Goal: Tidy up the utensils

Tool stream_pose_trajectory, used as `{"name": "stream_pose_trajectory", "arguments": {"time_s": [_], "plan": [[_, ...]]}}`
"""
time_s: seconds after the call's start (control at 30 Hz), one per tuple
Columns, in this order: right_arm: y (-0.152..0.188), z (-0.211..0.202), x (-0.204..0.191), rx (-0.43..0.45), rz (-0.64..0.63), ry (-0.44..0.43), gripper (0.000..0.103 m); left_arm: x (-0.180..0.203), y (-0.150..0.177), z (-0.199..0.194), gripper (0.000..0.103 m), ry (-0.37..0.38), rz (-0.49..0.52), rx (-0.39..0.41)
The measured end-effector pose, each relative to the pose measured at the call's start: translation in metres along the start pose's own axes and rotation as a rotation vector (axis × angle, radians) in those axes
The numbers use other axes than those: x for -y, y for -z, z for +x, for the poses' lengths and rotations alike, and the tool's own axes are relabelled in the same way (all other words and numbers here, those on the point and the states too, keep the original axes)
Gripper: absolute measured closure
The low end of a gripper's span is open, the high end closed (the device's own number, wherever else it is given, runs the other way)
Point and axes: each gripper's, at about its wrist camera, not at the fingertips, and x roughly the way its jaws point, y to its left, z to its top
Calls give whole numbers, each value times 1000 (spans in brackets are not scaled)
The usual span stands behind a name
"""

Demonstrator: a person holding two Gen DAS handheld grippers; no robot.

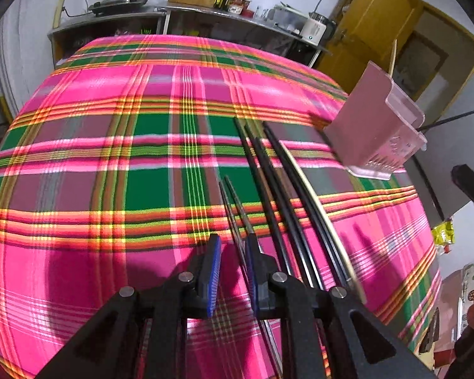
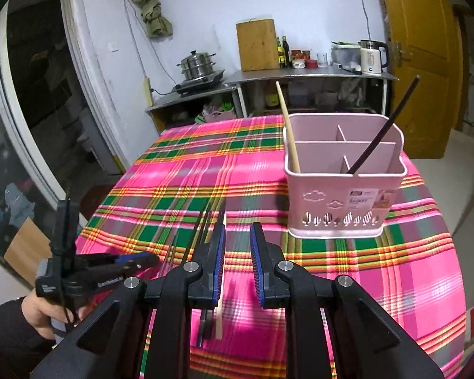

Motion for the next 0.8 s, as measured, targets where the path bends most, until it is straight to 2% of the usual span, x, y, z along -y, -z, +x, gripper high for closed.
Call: {"name": "stream_pose_trajectory", "arguments": {"time_s": [0.27,0.37,0.57,0.8], "plan": [[5,10,1,-23,12,-6,86,12,1,9,88,-54,59,14],[7,15,-2,-36,9,-15,86,10,0,9,94,-75,73,13],[16,36,-21,-87,-16,-52,86,-16,2,-2,95,-88,48,20],[26,81,-58,-179,-67,-126,86,-54,7,-17,95,-90,-5,25]]}}
